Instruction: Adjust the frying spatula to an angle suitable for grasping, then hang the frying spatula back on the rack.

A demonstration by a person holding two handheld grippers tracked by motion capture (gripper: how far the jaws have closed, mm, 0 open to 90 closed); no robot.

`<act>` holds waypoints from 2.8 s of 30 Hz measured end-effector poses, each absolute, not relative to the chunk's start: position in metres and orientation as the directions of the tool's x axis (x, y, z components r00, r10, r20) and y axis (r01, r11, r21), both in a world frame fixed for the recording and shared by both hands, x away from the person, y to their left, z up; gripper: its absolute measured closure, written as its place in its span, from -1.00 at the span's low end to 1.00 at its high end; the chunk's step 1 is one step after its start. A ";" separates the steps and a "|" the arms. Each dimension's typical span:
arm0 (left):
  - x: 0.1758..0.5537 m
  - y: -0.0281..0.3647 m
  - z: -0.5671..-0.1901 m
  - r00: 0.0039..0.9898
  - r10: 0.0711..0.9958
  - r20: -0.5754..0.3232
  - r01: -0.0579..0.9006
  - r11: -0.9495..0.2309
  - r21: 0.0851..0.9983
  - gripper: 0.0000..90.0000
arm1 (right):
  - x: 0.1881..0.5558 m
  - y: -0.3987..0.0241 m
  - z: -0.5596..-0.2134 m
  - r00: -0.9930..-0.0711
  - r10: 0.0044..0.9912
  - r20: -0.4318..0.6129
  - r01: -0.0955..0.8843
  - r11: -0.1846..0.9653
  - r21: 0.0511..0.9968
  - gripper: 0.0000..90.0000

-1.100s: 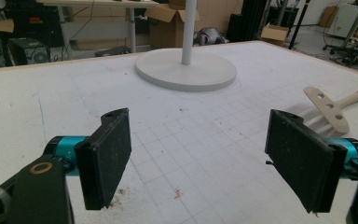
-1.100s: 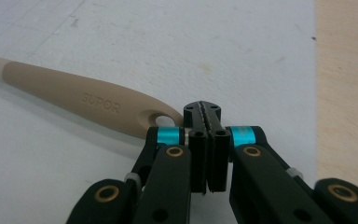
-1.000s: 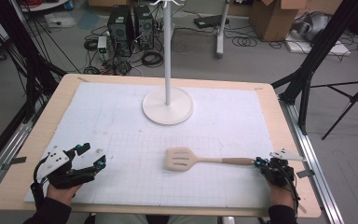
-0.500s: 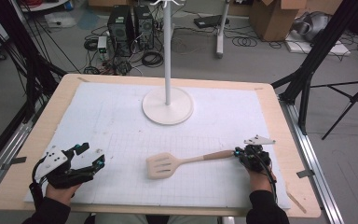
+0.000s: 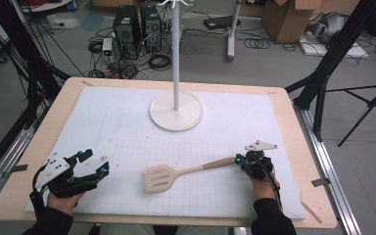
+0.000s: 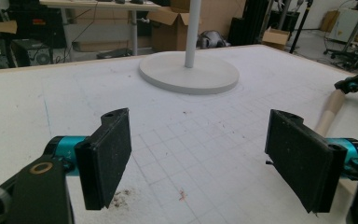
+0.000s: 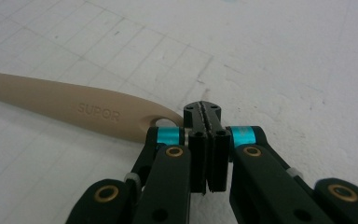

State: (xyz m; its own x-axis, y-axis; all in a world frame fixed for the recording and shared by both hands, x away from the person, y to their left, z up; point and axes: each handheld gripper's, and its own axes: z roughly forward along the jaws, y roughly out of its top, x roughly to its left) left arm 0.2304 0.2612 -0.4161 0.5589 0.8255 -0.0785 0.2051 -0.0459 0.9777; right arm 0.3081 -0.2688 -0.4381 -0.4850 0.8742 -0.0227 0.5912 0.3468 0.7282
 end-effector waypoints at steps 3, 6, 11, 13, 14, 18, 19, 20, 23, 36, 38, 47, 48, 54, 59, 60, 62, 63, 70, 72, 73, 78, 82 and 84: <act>0.230 0.261 -0.416 0.558 0.826 -0.079 0.206 -0.046 0.978 -0.49 | 0.308 -0.264 -0.438 -0.498 0.867 -0.020 0.585 0.354 0.730 0.98; 0.230 0.261 -0.416 0.557 0.827 -0.081 0.206 -0.043 0.978 -0.49 | 0.309 -0.254 -0.437 -0.525 0.851 -0.023 0.575 0.374 0.728 0.98; 0.230 0.262 -0.416 0.558 0.826 -0.081 0.206 -0.043 0.978 -0.49 | 0.309 -0.244 -0.436 -0.542 0.840 -0.020 0.566 0.382 0.730 0.98; 0.230 0.262 -0.416 0.558 0.826 -0.082 0.207 -0.042 0.978 -0.49 | 0.309 -0.243 -0.436 -0.544 0.839 -0.014 0.567 0.380 0.730 0.98; 0.230 0.262 -0.416 0.557 0.826 -0.082 0.205 -0.041 0.978 -0.49 | 0.309 -0.242 -0.437 -0.553 0.833 -0.010 0.562 0.381 0.734 0.96; 0.230 0.263 -0.415 0.558 0.826 -0.082 0.204 -0.040 0.978 -0.49 | 0.307 -0.250 -0.432 -0.511 0.860 0.017 0.564 0.320 0.761 0.45; 0.230 0.263 -0.415 0.558 0.826 -0.082 0.204 -0.040 0.978 -0.49 | 0.307 -0.250 -0.432 -0.511 0.860 0.017 0.564 0.320 0.761 0.45; 0.229 0.264 -0.415 0.557 0.826 -0.086 0.203 -0.035 0.979 -0.49 | 0.302 -0.257 -0.425 -0.475 0.879 0.035 0.539 0.259 0.802 0.12; 0.230 0.265 -0.416 0.562 0.822 -0.097 0.207 -0.026 0.978 -0.50 | 0.292 -0.267 -0.412 -0.439 0.896 0.070 0.498 0.178 0.848 -0.29; 0.227 0.261 -0.413 0.591 0.797 -0.120 0.189 0.007 0.982 -0.56 | 0.233 -0.282 -0.396 -0.505 0.862 0.031 0.356 0.176 0.918 -0.63; 0.227 0.261 -0.413 0.593 0.796 -0.121 0.189 0.008 0.982 -0.56 | 0.233 -0.284 -0.396 -0.497 0.868 0.021 0.351 0.179 0.919 -0.63; 0.228 0.257 -0.415 0.617 0.779 -0.114 0.206 -0.020 0.978 -0.56 | 0.234 -0.288 -0.397 -0.459 0.888 0.011 0.347 0.168 0.923 -0.63; 0.227 0.257 -0.415 0.617 0.778 -0.114 0.206 -0.020 0.978 -0.56 | 0.235 -0.288 -0.397 -0.460 0.888 0.007 0.349 0.173 0.921 -0.63; 0.224 0.253 -0.413 0.625 0.774 -0.101 0.199 -0.032 0.980 -0.53 | 0.233 -0.289 -0.397 -0.458 0.889 0.006 0.353 0.176 0.919 -0.63; 0.227 0.250 -0.415 0.634 0.765 -0.111 0.207 -0.030 0.978 -0.53 | 0.232 -0.290 -0.398 -0.459 0.888 0.003 0.353 0.179 0.918 -0.63; 0.229 0.247 -0.415 0.643 0.758 -0.110 0.212 -0.037 0.977 -0.53 | 0.231 -0.291 -0.398 -0.455 0.890 0.001 0.356 0.181 0.917 -0.63; 0.229 0.245 -0.415 0.654 0.748 -0.108 0.211 -0.043 0.976 -0.53 | 0.231 -0.292 -0.398 -0.452 0.892 -0.001 0.354 0.180 0.918 -0.63; 0.229 0.245 -0.415 0.654 0.748 -0.108 0.211 -0.043 0.976 -0.53 | 0.231 -0.292 -0.398 -0.452 0.892 -0.001 0.354 0.180 0.918 -0.63; 0.226 0.234 -0.402 0.675 0.736 -0.057 0.171 -0.081 0.982 -0.53 | 0.230 -0.290 -0.399 -0.458 0.889 -0.018 0.367 0.208 0.907 -0.63; 0.227 0.228 -0.397 0.703 0.710 -0.054 0.191 -0.115 0.975 -0.52 | 0.230 -0.290 -0.399 -0.459 0.888 -0.014 0.368 0.204 0.907 -0.63; 0.227 0.228 -0.397 0.703 0.710 -0.054 0.191 -0.115 0.975 -0.51 | 0.230 -0.290 -0.399 -0.459 0.888 -0.014 0.368 0.204 0.907 -0.63; 0.224 0.209 -0.383 0.749 0.661 -0.042 0.191 -0.154 0.970 -0.47 | 0.229 -0.288 -0.399 -0.465 0.885 -0.010 0.369 0.204 0.907 -0.63; 0.232 0.180 -0.374 0.799 0.601 -0.016 0.192 -0.229 0.954 -0.43 | 0.231 -0.288 -0.399 -0.470 0.882 -0.006 0.376 0.206 0.903 -0.63; 0.238 0.169 -0.372 0.812 0.583 -0.015 0.199 -0.252 0.947 -0.43 | 0.232 -0.289 -0.400 -0.470 0.883 -0.005 0.375 0.204 0.904 -0.63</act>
State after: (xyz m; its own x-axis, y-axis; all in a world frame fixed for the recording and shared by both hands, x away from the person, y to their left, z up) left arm 0.2377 0.1693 -0.3720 0.8123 0.5831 -0.0155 0.1993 -0.2525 0.9469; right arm 0.2317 -0.2891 -0.3995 -0.4700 0.8827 -0.0046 0.3746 0.2042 0.9044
